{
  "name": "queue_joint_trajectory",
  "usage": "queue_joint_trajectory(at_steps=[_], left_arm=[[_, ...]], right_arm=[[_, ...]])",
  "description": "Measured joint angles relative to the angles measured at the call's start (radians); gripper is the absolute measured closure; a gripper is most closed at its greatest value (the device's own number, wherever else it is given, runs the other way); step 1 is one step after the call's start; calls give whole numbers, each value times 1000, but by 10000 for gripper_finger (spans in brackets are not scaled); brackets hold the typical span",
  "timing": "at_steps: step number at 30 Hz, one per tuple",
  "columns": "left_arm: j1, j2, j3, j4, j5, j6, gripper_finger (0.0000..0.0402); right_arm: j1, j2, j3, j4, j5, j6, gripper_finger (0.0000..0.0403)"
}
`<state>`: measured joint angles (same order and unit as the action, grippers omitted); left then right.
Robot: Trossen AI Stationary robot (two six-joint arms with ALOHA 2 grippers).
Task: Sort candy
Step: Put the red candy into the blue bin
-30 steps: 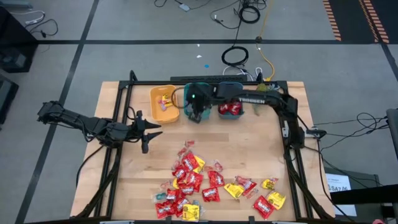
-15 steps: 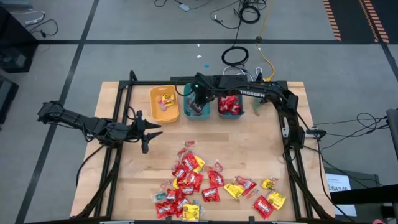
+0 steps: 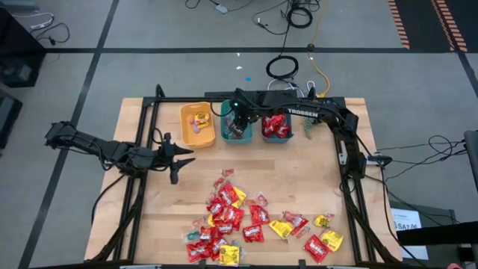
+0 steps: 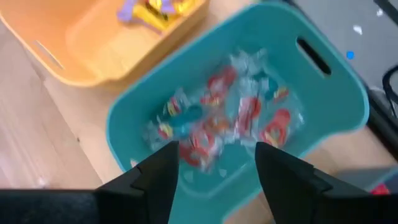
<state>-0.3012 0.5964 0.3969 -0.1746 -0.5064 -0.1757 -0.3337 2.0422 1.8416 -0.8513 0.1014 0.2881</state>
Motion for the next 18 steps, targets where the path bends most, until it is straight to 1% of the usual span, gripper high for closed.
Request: queue_joint_trajectory(at_steps=[5, 9, 12, 14, 16, 18], left_arm=[[0, 0, 0, 0, 0, 0, 260], [0, 0, 0, -1, 0, 0, 260], [0, 0, 0, 0, 0, 0, 260], [0, 0, 0, 0, 0, 0, 260], [0, 0, 0, 0, 0, 0, 260], [0, 0, 0, 0, 0, 0, 260]], right_arm=[[24, -19, 0, -114, 1, 74, 200], [70, -41, 0, -202, 4, 149, 207], [126, -53, 0, -233, 11, 201, 208], [173, -58, -7, -234, 41, 227, 209], [229, -60, -32, -231, 75, 263, 209], [283, -60, -72, -216, 85, 327, 209]])
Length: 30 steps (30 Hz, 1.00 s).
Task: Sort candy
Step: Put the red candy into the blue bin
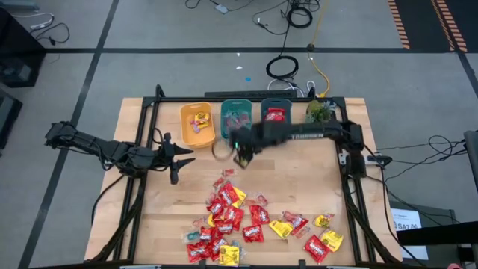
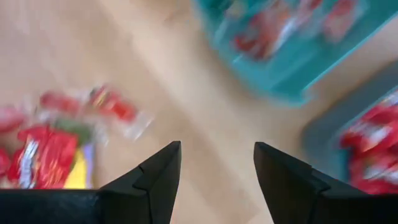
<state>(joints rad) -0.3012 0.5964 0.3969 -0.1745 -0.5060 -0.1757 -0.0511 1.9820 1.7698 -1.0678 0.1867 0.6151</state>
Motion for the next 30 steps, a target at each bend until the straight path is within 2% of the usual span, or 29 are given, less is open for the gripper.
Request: queue_joint_trajectory(at_steps=[4, 9, 16, 21, 27, 30], left_arm=[[0, 0, 0, 0, 0, 0, 260], [0, 0, 0, 0, 0, 0, 260], [0, 0, 0, 0, 0, 0, 260], [0, 0, 0, 25, 0, -2, 260], [0, 0, 0, 133, 3, -3, 260], [0, 0, 0, 191, 44, -5, 260]], right_arm=[[100, 1, -76, 42, 2, 117, 209], [210, 1, -115, 128, 2, 186, 209], [288, 2, -229, 350, 4, 216, 210], [318, 2, -256, 318, 1, 263, 211], [351, 2, -257, 316, -1, 262, 211], [368, 2, -257, 316, -3, 261, 211]])
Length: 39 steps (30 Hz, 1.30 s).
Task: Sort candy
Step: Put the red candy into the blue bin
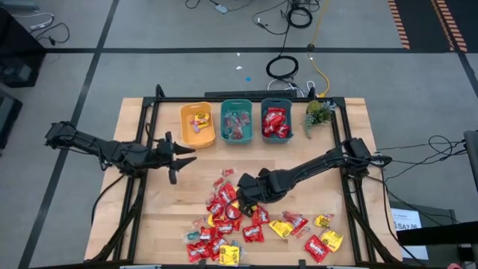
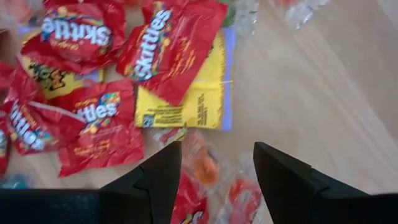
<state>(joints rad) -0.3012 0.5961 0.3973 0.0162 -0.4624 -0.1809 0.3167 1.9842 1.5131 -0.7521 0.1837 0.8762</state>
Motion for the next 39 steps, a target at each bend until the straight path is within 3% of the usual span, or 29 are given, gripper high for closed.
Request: queue_joint_trajectory(at_steps=[5, 9, 12, 25, 29, 35, 39], left_arm=[[0, 0, 1, 107, 44, -48, 260], [-2, 13, 69, 12, 190, -52, 260], [-22, 61, 151, -118, 223, -100, 260], [-130, 488, 409, -375, 223, -337, 260], [-133, 581, 447, -382, 223, -364, 260], [-133, 645, 464, -330, 229, -364, 260], [-132, 660, 464, -327, 230, -361, 260]], right_arm=[[31, 0, 0, -1, -1, -6, 211], [54, 0, 0, -29, -2, -14, 211], [70, 0, 0, -76, -2, -7, 211], [203, -22, -12, -238, 164, 154, 211], [236, -125, -156, -166, 173, 241, 211], [299, -414, -512, 94, 233, 445, 211], [309, -572, -677, 254, 240, 498, 211]])
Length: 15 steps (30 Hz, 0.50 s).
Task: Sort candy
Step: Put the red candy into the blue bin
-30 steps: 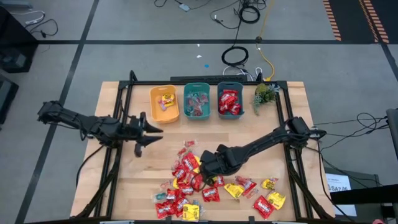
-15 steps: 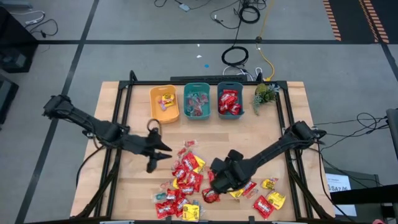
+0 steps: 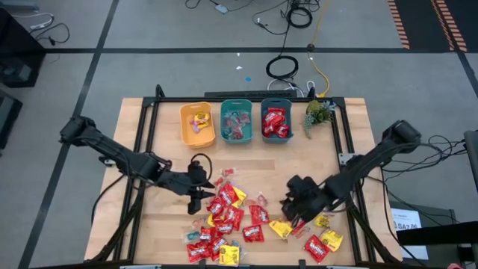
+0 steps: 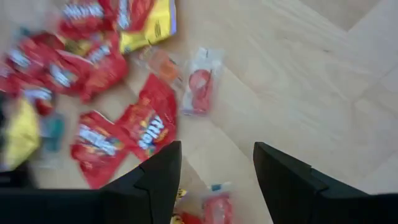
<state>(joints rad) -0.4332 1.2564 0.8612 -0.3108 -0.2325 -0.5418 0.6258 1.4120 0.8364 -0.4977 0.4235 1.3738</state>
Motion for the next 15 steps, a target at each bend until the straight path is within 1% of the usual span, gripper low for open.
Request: queue_joint_trajectory(at_steps=[4, 7, 10, 13, 15], left_arm=[[3, 1, 0, 11, 0, 31, 238], [14, 1, 0, 27, -10, 55, 206], [20, 7, 0, 80, -52, 81, 177], [21, 10, 0, 98, -54, 78, 168], [20, 9, 0, 111, -54, 78, 167]], right_arm=[[0, -81, -83, 82, 37, -11, 211], [0, -104, -95, 80, 50, -48, 211], [0, -108, -95, 77, 43, -86, 211], [1, -107, -96, 76, 18, -100, 211], [1, -107, -96, 76, 19, -97, 211]])
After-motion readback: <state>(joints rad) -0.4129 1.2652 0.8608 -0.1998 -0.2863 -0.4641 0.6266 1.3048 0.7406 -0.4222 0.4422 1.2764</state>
